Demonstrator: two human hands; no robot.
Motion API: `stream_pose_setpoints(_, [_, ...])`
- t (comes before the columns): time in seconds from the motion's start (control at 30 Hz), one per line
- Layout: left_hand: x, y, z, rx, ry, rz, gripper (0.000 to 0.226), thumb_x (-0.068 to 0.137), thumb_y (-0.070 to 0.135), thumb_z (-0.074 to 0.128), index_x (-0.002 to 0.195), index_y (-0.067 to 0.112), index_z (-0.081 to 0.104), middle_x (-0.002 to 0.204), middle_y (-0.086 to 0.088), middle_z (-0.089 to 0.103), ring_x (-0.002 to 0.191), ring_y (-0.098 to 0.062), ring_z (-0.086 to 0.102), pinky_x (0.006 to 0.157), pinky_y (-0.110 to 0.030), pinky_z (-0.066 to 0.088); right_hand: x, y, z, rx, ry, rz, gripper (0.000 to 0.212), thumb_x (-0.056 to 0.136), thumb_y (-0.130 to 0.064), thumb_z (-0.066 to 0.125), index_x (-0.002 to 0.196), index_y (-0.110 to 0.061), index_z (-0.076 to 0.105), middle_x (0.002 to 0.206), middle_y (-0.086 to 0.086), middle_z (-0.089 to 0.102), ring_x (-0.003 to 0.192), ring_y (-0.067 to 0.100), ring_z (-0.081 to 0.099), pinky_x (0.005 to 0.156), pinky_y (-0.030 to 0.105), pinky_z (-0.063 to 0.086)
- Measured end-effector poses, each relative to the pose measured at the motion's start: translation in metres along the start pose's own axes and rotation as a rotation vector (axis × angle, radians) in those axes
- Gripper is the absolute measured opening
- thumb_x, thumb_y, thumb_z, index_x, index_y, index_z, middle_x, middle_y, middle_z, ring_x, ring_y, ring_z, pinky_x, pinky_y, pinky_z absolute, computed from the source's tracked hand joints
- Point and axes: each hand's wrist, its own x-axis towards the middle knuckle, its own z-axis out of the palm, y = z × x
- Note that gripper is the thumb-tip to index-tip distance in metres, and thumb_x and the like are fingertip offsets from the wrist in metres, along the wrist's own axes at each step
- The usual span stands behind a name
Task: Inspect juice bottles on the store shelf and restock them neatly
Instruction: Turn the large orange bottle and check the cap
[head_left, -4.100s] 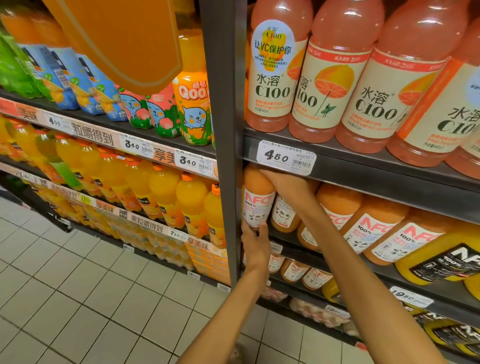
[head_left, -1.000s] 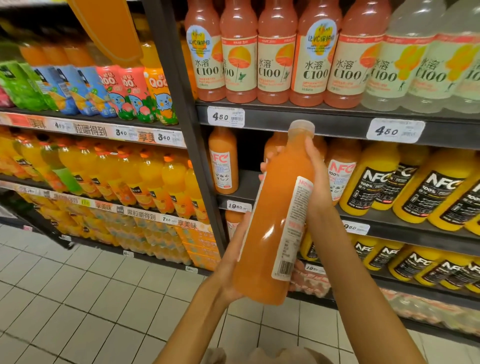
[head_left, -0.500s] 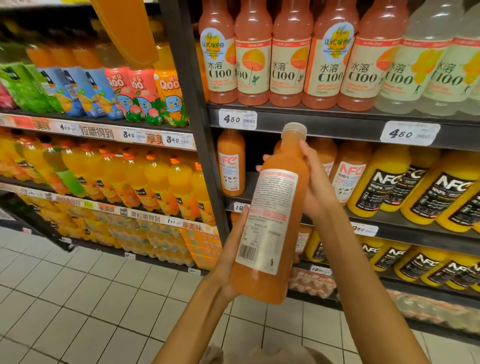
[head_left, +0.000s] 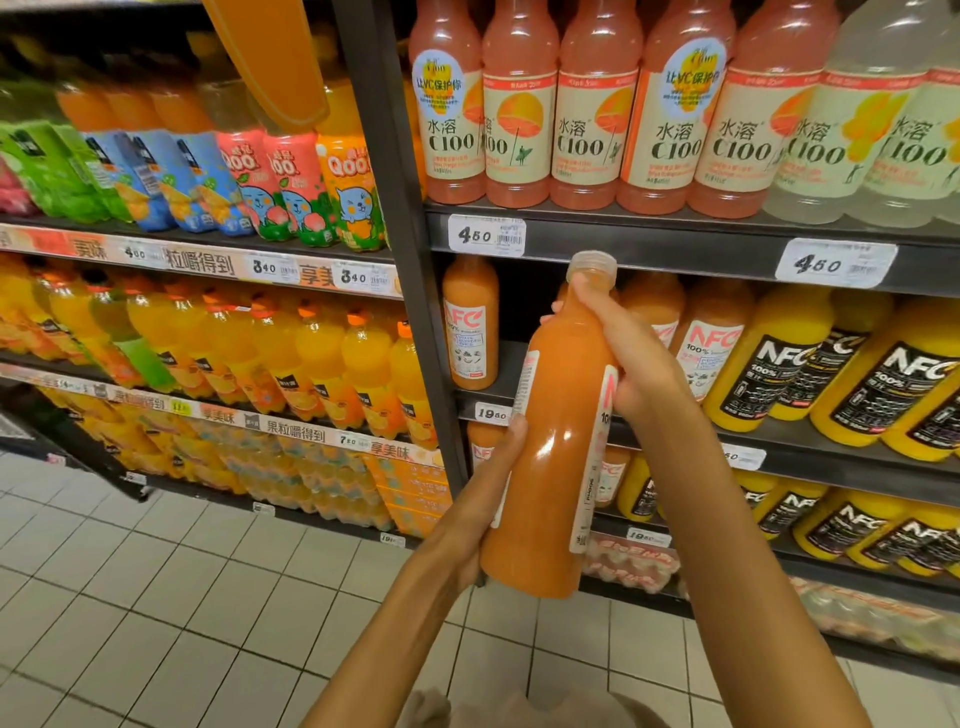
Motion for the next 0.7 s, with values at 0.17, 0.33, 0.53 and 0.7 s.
stream_pose_setpoints(0.17, [-0.005,0.000,0.009,-0.317,-0.080,-0.061,0.065,0.069,0.069,0.049,0.115,0.027,0.066,0.108,-0.012,0.070,0.093,-0.028,0.070,0.071,-0.042,0.057,0.008,0.008,-0.012,0.200,-0.170,0.095,0.051,0.070,-0.043,0.076,0.112,-0.018,0.060,0.096,0.009,0.074,0.089,0.025,0.072,0.070,0.041,0.058])
stream_pose_setpoints(0.33, [-0.013,0.003,0.014,-0.485,-0.274,-0.263,0.072,0.070,0.068,0.047,0.109,0.012,0.071,0.096,-0.014,0.070,0.084,-0.029,0.070,0.071,-0.042,0.057,0.023,0.033,-0.007,0.445,-0.179,0.169,0.061,0.076,-0.044,0.068,0.128,-0.013,0.056,0.105,0.008,0.072,0.093,0.025,0.071,0.071,0.040,0.058])
stream_pose_setpoints(0.53, [-0.012,-0.001,-0.001,-0.217,-0.061,-0.184,0.065,0.075,0.064,0.048,0.121,0.019,0.059,0.106,-0.014,0.071,0.093,-0.029,0.070,0.071,-0.041,0.058,0.020,0.044,-0.027,0.277,0.002,0.197,0.043,0.076,-0.043,0.074,0.107,-0.018,0.058,0.086,0.007,0.075,0.076,0.025,0.073,0.064,0.042,0.059])
stream_pose_setpoints(0.7, [-0.020,-0.005,0.004,-0.140,-0.034,-0.175,0.074,0.061,0.060,0.076,0.121,0.020,0.059,0.114,-0.014,0.068,0.100,-0.029,0.068,0.084,-0.045,0.056,0.023,0.049,-0.027,0.084,0.131,0.254,0.037,0.084,-0.044,0.067,0.106,-0.017,0.054,0.074,0.007,0.074,0.080,0.026,0.070,0.080,0.046,0.056])
